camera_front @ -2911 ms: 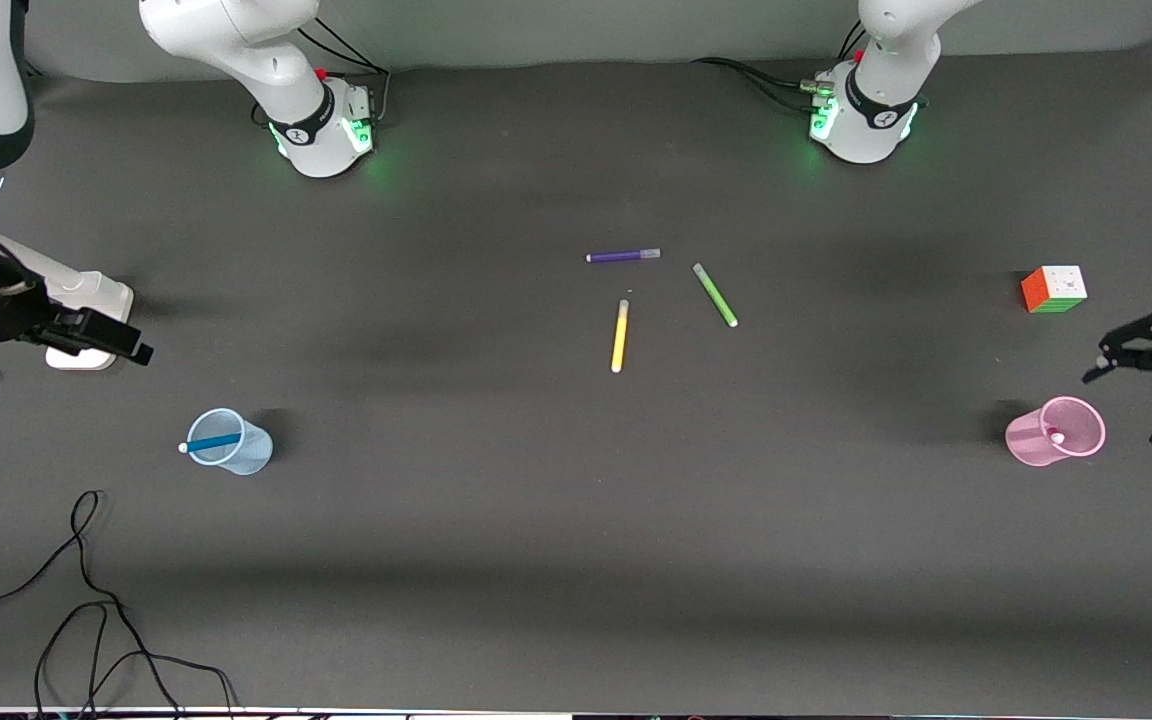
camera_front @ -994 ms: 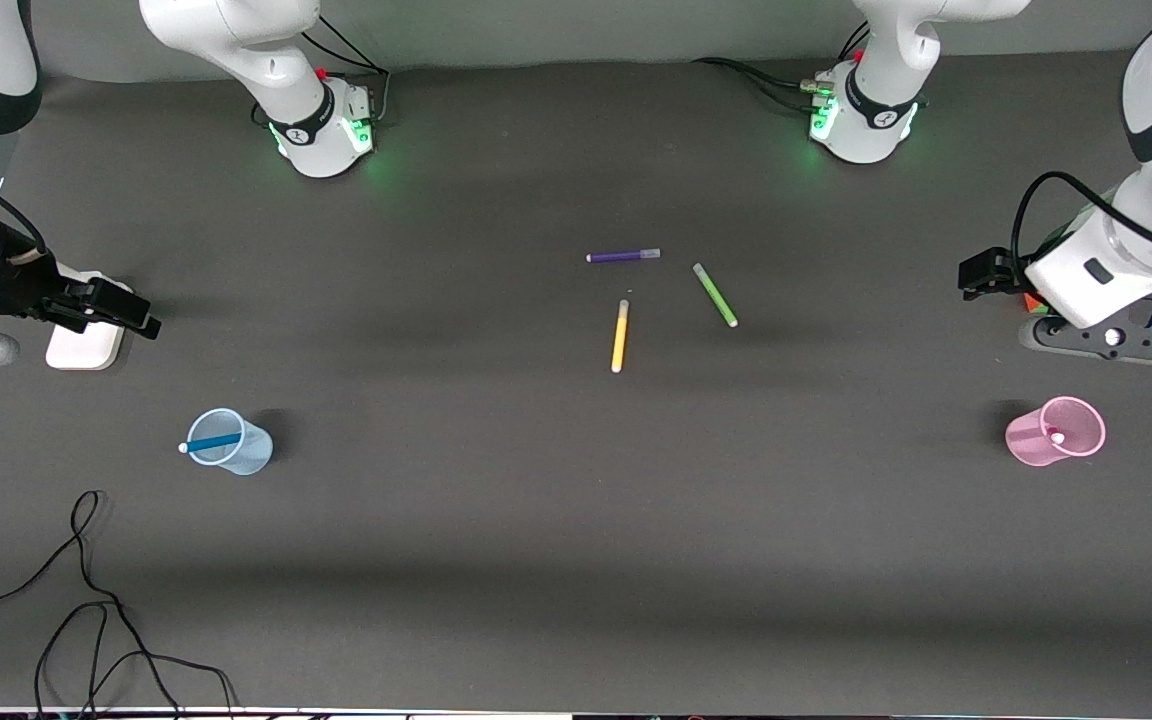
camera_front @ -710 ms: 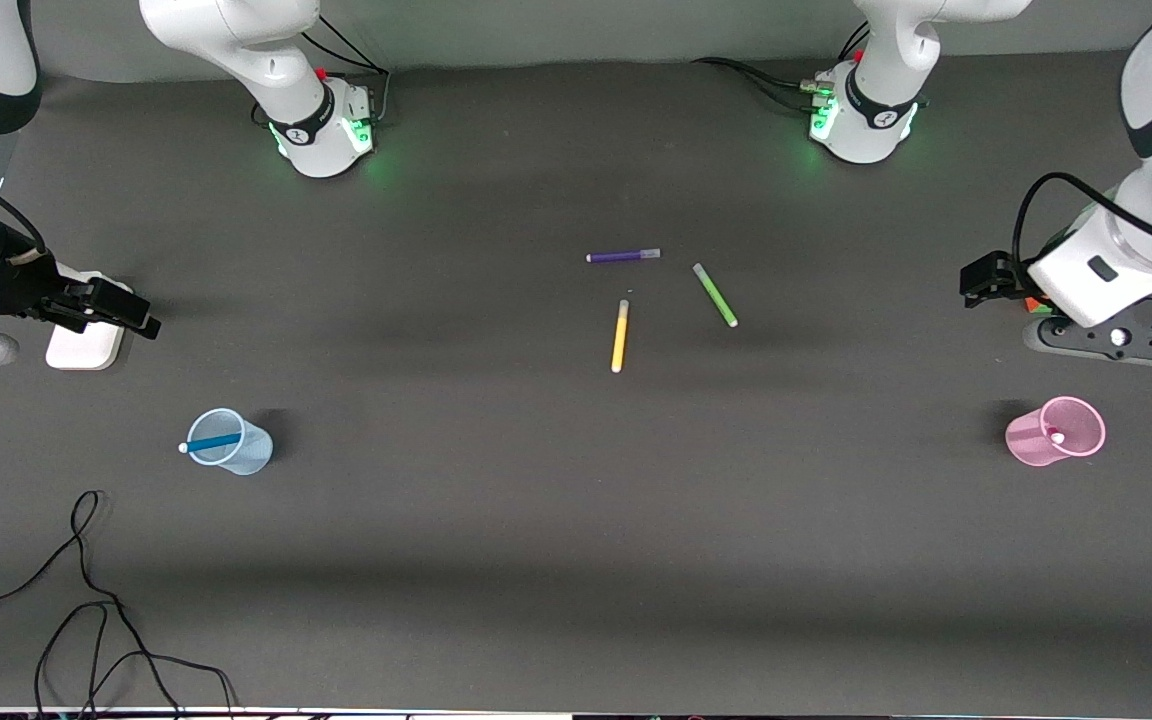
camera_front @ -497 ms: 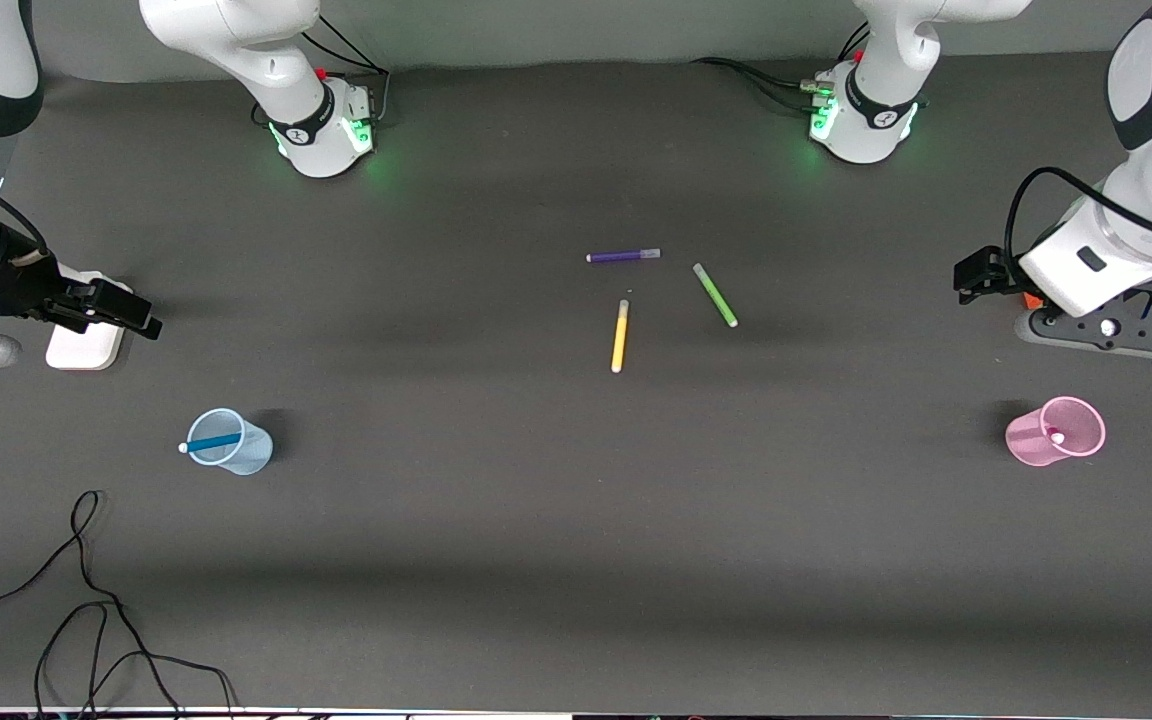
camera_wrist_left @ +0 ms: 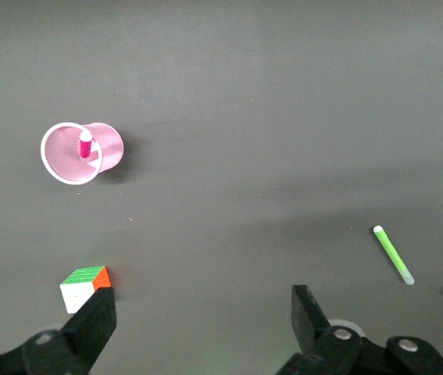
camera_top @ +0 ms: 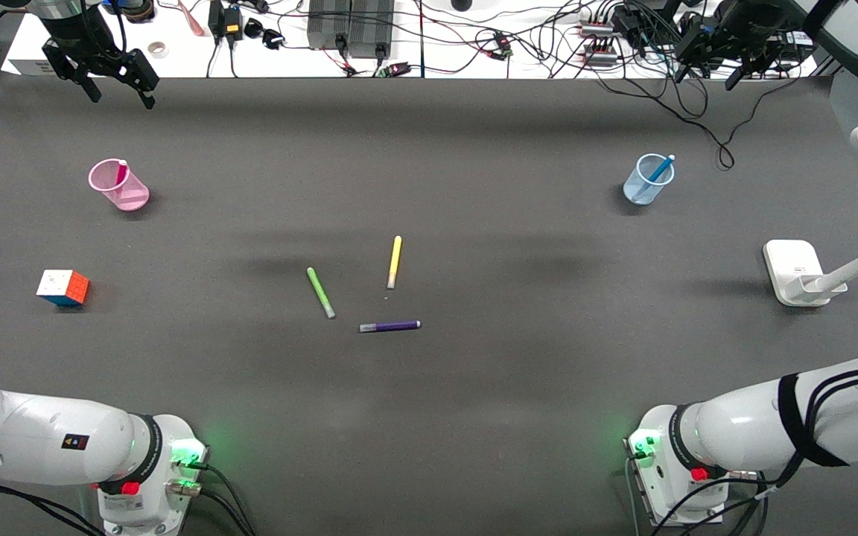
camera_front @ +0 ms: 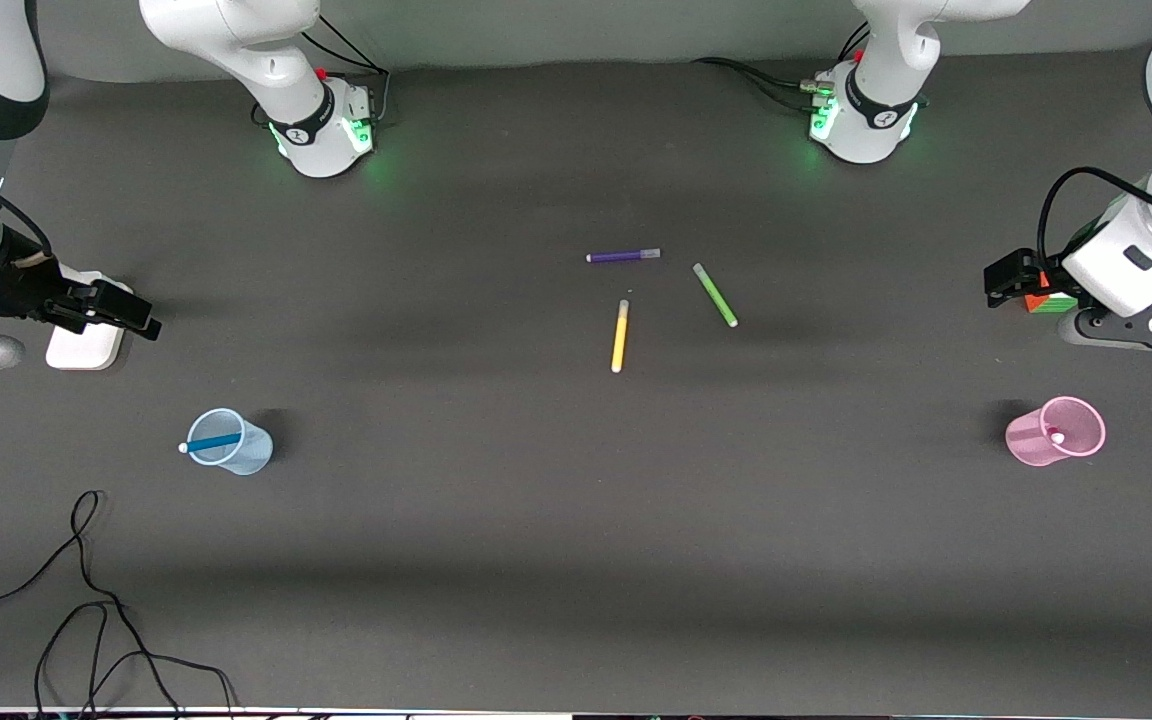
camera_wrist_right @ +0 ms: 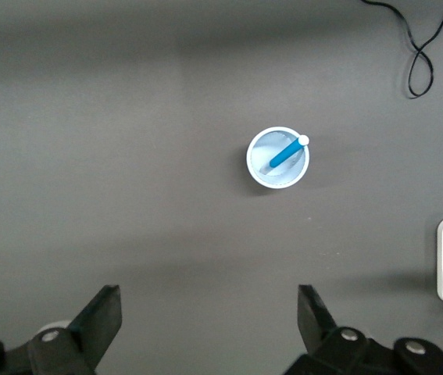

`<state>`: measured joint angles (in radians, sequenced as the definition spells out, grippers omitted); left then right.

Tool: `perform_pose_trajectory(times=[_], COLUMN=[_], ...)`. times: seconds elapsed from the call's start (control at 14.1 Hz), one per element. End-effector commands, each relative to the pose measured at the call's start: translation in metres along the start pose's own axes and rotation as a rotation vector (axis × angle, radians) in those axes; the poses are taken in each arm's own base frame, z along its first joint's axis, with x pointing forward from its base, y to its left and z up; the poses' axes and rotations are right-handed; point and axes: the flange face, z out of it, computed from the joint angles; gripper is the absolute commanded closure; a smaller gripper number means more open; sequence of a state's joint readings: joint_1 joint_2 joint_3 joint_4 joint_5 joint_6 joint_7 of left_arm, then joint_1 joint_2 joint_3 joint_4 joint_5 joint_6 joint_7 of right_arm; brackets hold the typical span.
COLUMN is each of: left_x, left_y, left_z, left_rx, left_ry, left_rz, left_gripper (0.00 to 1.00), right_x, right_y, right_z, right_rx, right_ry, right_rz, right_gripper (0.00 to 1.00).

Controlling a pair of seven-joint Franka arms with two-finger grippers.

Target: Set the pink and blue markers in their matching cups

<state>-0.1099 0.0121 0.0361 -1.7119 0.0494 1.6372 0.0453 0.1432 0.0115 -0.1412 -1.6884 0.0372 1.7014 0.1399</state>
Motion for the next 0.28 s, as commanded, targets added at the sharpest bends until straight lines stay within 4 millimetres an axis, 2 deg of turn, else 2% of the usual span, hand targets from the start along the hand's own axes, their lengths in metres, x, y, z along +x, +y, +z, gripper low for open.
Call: perform_pose_trajectory(times=[0.0, 0.21], left_x=[0.0, 0.0003], left_y=[-0.0003, 0.0022], left_z=[-0.0017, -0.002], left_rx=[0.001, 0.002], left_ry=[0.005, 0.007], left_rz=[0.002, 0.005], left_gripper=[0.0, 0.0], right_x=[0.0024, 0.0026], right_y=[-0.003, -0.003], right_z=[0.0001, 0.0], right_rx=[-0.033, -0.033], right_ry=[-0.009, -0.008], right_rz=[-0.01, -0.01], right_gripper=[0.0, 0.0])
